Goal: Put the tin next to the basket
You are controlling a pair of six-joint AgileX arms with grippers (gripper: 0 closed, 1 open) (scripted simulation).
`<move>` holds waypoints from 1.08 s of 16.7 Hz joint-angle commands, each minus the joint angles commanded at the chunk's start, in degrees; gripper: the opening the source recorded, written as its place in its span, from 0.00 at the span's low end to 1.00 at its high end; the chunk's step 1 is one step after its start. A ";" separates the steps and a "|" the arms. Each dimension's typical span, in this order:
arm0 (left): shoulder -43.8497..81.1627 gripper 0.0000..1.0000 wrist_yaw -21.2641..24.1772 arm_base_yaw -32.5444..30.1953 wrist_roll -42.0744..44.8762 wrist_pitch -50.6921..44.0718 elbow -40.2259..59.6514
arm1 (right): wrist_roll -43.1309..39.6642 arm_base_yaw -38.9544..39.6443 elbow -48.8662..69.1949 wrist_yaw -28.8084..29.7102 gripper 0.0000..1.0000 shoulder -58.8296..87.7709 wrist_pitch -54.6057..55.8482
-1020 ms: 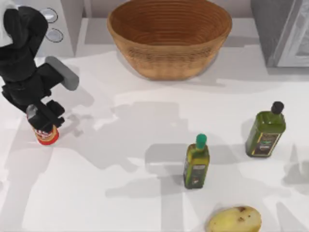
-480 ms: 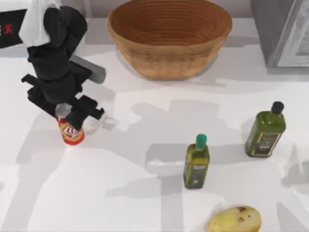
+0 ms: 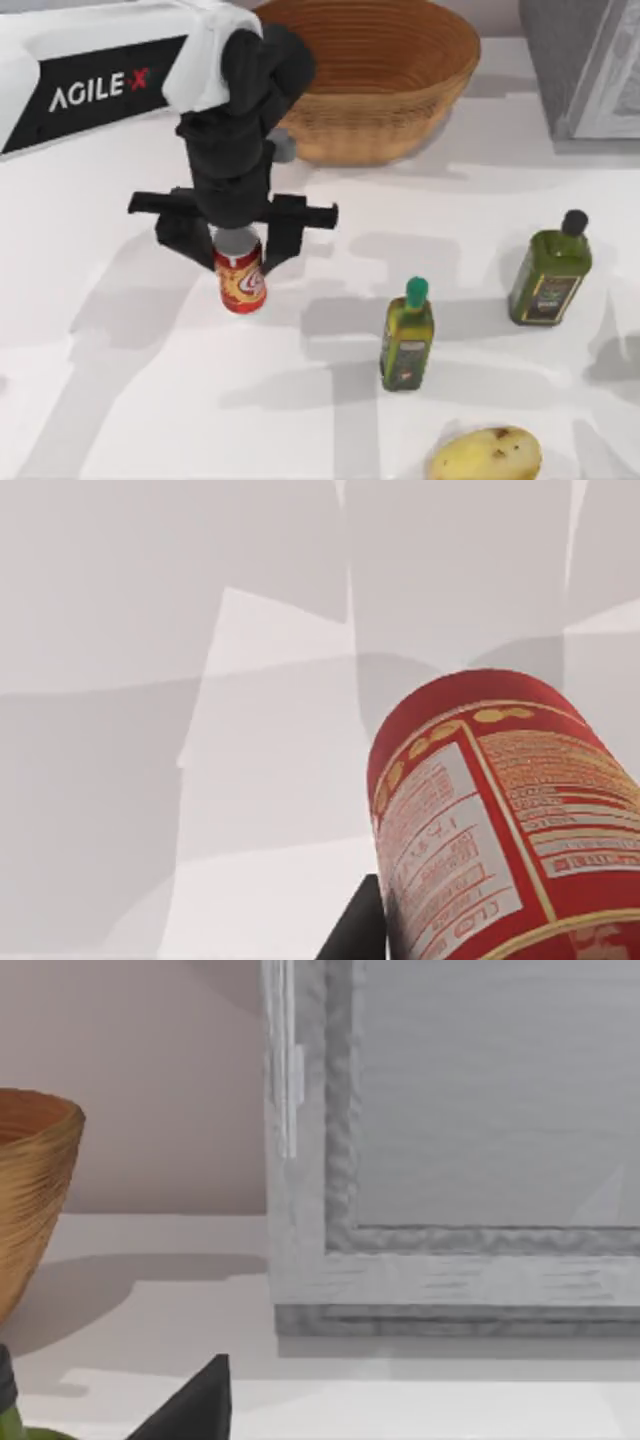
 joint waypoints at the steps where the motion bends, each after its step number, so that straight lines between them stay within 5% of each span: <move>1: 0.03 0.00 -0.03 -1.42 -3.46 -0.25 0.48 | 0.00 0.00 0.00 0.00 1.00 0.00 0.00; 5: 0.07 0.00 -0.09 -4.98 -11.10 -0.84 1.65 | 0.00 0.00 0.00 0.00 1.00 0.00 0.00; 18: 0.48 0.00 -0.09 -5.14 -11.42 0.77 0.46 | 0.00 0.00 0.00 0.00 1.00 0.00 0.00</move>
